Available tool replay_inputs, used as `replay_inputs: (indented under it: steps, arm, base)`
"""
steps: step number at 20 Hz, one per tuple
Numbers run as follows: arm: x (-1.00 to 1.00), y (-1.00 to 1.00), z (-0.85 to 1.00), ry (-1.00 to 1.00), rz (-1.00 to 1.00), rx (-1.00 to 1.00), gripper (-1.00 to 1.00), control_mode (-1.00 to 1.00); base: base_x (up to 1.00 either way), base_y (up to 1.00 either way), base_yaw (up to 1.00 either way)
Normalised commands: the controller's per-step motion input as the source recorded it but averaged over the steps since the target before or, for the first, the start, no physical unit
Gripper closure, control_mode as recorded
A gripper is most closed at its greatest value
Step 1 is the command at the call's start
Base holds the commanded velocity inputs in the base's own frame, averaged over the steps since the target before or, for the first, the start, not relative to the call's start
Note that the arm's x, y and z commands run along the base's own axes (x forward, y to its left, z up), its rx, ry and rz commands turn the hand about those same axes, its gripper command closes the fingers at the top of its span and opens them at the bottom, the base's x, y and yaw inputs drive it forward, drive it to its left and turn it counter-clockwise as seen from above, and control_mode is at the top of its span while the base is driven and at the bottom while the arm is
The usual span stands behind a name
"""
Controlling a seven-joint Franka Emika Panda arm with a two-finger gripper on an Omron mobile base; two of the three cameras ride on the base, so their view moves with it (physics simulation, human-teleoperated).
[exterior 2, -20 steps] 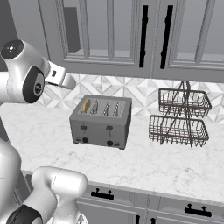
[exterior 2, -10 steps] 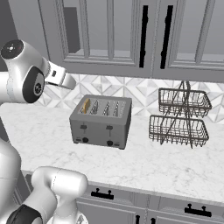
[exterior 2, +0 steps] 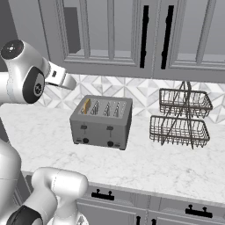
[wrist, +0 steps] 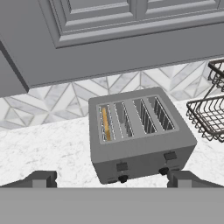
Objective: Start the toaster. Once the lever pops up, take the bread to the plate on the dining counter.
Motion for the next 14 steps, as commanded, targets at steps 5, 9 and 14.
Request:
replay_inputs:
  steps: [5, 9, 14]
  arm:
    - [0.00, 0.00, 0.00, 0.00, 0.00, 0.00, -1.00, -1.00]
    - [0.00, 0.00, 0.00, 0.00, 0.00, 0.00, -1.00, -1.00]
    - [-0.19, 0.00, -0.02, -0.02, 0.00, 0.00, -1.00, -1.00]
  base:
    - [0.00, 0.00, 0.00]
    - [0.00, 0.00, 0.00]
    - [0.00, 0.00, 0.00]
